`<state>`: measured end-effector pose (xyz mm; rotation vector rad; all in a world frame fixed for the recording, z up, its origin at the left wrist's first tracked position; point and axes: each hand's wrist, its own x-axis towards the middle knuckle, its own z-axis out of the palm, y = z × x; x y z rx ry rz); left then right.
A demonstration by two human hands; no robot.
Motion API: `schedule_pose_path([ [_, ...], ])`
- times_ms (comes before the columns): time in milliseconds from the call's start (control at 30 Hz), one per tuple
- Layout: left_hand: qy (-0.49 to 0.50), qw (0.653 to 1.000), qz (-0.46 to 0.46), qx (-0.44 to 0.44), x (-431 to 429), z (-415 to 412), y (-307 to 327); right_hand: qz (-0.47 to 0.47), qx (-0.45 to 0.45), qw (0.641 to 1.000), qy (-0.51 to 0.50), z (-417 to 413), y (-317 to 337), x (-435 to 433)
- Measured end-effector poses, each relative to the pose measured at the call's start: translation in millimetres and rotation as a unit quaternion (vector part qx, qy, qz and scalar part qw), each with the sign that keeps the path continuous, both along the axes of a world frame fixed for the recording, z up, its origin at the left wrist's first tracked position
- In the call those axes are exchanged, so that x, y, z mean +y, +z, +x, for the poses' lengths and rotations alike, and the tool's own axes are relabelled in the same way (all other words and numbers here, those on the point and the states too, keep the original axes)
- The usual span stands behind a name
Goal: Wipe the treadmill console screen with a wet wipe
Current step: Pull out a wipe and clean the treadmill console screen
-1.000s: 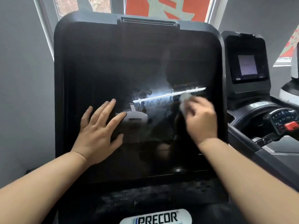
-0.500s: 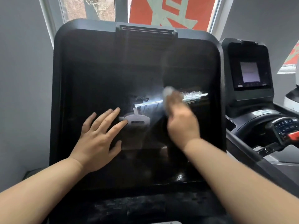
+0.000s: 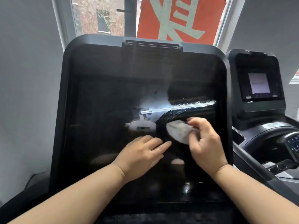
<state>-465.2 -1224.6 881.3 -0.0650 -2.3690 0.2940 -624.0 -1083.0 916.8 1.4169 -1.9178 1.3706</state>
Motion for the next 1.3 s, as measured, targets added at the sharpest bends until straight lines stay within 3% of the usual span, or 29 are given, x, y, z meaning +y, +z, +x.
schedule_pose_path([
  [100, 0.011, 0.997, -0.069, 0.024, -4.1, -20.0, 20.3, 0.013, 0.014, 0.999, -0.041, -24.1, 8.1, 3.5],
  [267, -0.016, 0.997, 0.025, 0.067, 6.0, -56.1, 44.3, 0.038, 0.129, 0.99, -0.049, -29.4, 4.3, -9.3],
  [433, -0.004, 1.0, -0.025, 0.013, -9.7, -59.9, 51.0, 0.005, 0.128, 0.989, -0.074, -40.4, 20.8, -6.1],
  [533, 0.107, 0.991, -0.047, 0.067, -43.4, -49.5, 81.4, -0.025, 0.112, 0.985, -0.126, -59.2, 31.2, 2.0],
  [633, 0.134, 0.981, 0.052, 0.127, -33.5, -47.4, 95.8, -0.028, 0.028, 0.979, -0.199, -76.6, 37.3, 1.8],
  [733, 0.022, 0.998, -0.054, -0.01, 9.1, -58.1, 51.2, 0.04, -0.052, 0.976, -0.208, -84.4, 35.9, -4.1],
  [800, -0.032, 0.996, -0.023, -0.079, 8.8, -52.0, 41.1, 0.074, -0.01, 0.979, -0.188, -88.2, 27.3, -7.7],
  [833, -0.037, 0.997, 0.0, -0.066, -6.7, -50.4, 46.9, 0.078, 0.013, 0.98, -0.182, -89.6, 23.1, -8.4],
  [900, 0.038, 0.999, 0.022, 0.004, -41.0, -47.4, 72.2, 0.082, 0.031, 0.979, -0.186, -90.1, 17.1, -7.9],
  [967, 0.128, 0.987, -0.011, 0.092, -64.8, -51.2, 100.0, 0.09, 0.038, 0.974, -0.204, -86.0, 11.1, -6.3],
  [1033, 0.153, 0.98, 0.007, 0.129, -58.4, -62.3, 104.0, 0.1, 0.062, 0.967, -0.227, -77.0, 4.7, -5.8],
  [1167, 0.011, 0.999, -0.022, 0.026, -0.5, -69.2, 65.4, 0.112, 0.14, 0.967, -0.183, -54.4, -7.0, -7.8],
  [1233, -0.016, 0.998, -0.059, -0.012, -7.2, -58.9, 65.8, 0.112, 0.161, 0.972, -0.133, -46.4, -12.2, -6.9],
  [1300, 0.015, 0.999, -0.038, -0.002, -39.8, -54.5, 86.7, 0.113, 0.163, 0.975, -0.102, -43.7, -13.4, -5.1],
])
